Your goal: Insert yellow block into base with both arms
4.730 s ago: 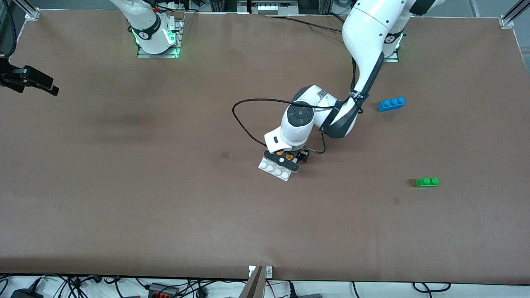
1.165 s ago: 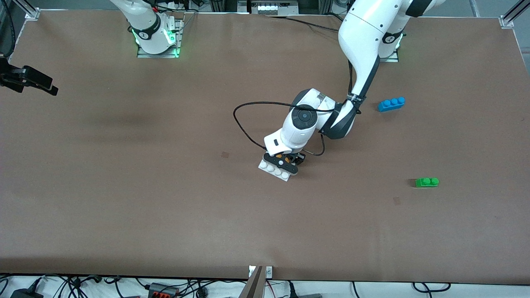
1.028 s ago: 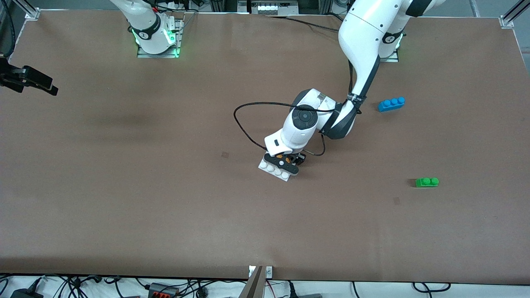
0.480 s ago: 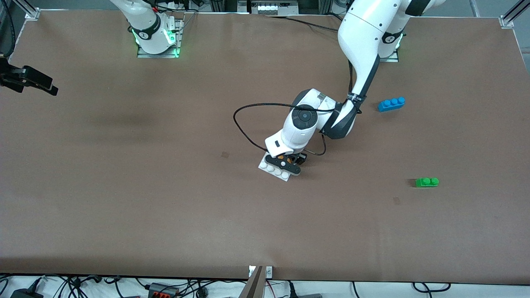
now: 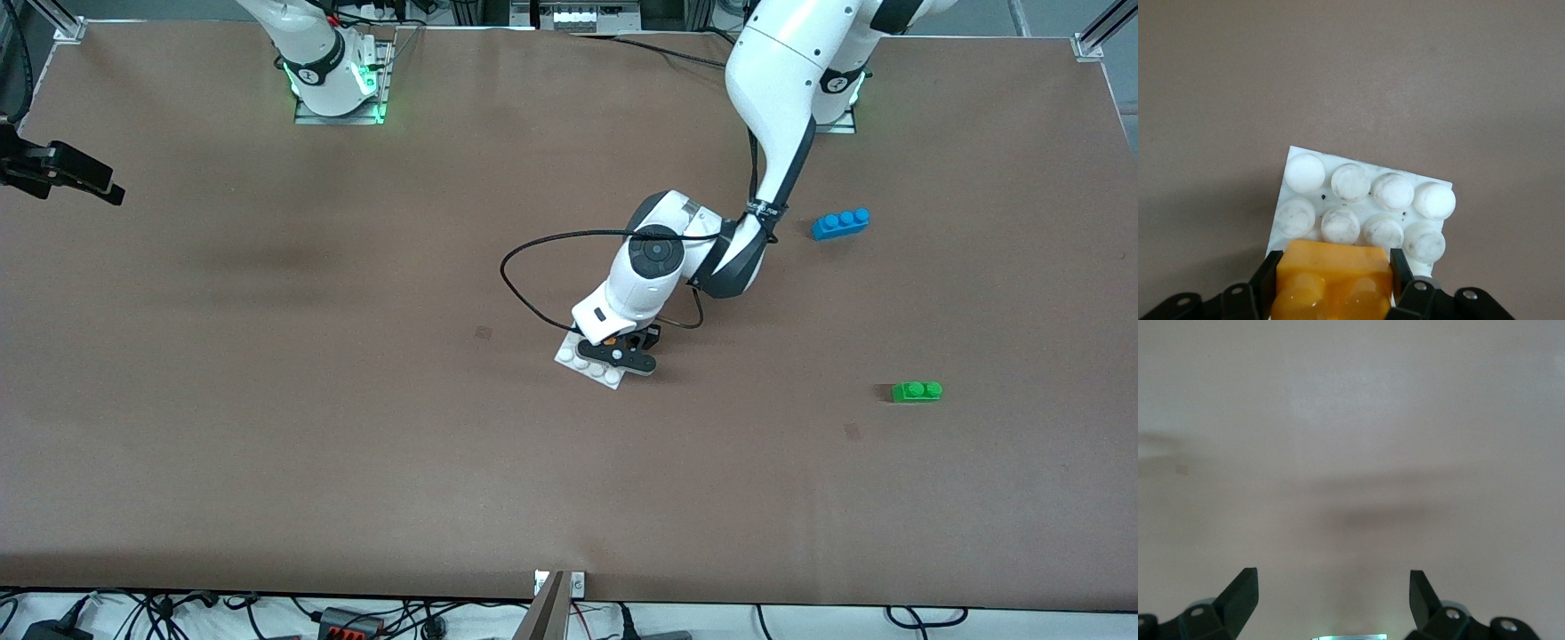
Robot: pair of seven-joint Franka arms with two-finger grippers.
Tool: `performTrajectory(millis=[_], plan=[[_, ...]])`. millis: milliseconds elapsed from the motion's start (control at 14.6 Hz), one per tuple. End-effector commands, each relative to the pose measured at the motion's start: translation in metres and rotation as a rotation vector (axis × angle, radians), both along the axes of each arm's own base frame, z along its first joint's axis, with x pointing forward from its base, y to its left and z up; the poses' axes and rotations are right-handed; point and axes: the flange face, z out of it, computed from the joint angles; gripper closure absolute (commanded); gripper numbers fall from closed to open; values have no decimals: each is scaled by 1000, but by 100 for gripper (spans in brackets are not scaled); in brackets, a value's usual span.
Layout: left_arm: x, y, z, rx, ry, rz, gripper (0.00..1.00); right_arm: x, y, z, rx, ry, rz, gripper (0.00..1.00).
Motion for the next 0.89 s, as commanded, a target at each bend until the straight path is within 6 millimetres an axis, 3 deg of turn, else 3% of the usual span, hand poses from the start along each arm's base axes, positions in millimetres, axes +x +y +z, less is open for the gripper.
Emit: performTrajectory(millis=[0,206,411,480,548,686,823], plan=[[-21,-6,-40,3,30,-9,62,-6,-2,2,-2,-1,-2,0],[-28,-13,-48,7,23,-55,62,-6,-2,2,-2,-1,-2,0],[-22,-3,-49,20,12,-127,62,-6,-2,2,-2,-1,-2,0],[-23,-4,-47,14,17,-107,47,-6,-2,2,-2,-1,-2,0],[-20,-4,-42,11,17,-95,0,-6,-2,2,-2,-1,-2,0],[-11,1,-15,29,70,-97,0,-6,-2,2,-2,-1,-2,0],[11,10,22,28,111,-79,0,-6,-2,2,-2,-1,-2,0]])
